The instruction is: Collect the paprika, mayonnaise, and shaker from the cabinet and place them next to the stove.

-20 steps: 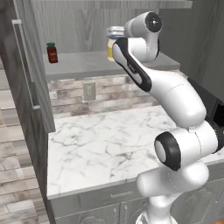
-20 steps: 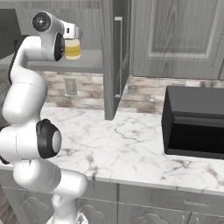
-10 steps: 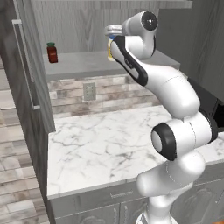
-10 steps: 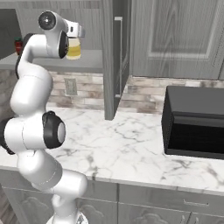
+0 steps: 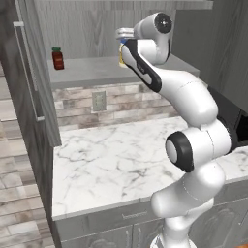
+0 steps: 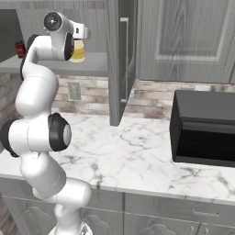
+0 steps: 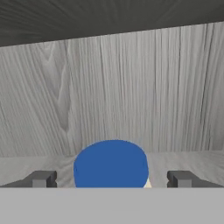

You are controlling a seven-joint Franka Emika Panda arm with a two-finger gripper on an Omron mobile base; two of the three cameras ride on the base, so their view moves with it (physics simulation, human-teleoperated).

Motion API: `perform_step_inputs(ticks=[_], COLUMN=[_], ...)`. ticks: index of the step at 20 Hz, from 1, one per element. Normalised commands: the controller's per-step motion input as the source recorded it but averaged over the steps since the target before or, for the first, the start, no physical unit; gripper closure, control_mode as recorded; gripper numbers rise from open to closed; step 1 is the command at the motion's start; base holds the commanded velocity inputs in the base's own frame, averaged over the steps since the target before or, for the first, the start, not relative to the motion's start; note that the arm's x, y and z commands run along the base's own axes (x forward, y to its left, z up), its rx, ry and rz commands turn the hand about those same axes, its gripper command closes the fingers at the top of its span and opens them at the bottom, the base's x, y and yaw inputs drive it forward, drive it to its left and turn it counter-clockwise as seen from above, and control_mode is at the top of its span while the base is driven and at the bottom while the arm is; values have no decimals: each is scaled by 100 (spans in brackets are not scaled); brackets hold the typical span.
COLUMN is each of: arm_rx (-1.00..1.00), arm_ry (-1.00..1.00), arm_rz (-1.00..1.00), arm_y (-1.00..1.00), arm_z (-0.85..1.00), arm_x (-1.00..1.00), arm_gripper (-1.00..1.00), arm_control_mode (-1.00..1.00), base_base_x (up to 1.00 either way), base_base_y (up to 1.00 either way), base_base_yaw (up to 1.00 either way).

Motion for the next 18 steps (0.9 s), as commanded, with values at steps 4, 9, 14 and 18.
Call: perform_step_inputs(ticks=[4,9,14,18], arm_rx=[0,0,0,0], arm_ry=[0,0,0,0], arm_rz=[0,0,0,3], arm_y=[0,0,0,0], arm_z=[-15,-18,-4,0], arm_x=[12,10,12,17], arm_gripper=[-100,-100,-100,-100], arm_control_mode=[-100,-100,-100,-100], base_base_x=[0,0,0,0], base_base_y=[0,0,0,0], base_base_yaw=[0,0,0,0])
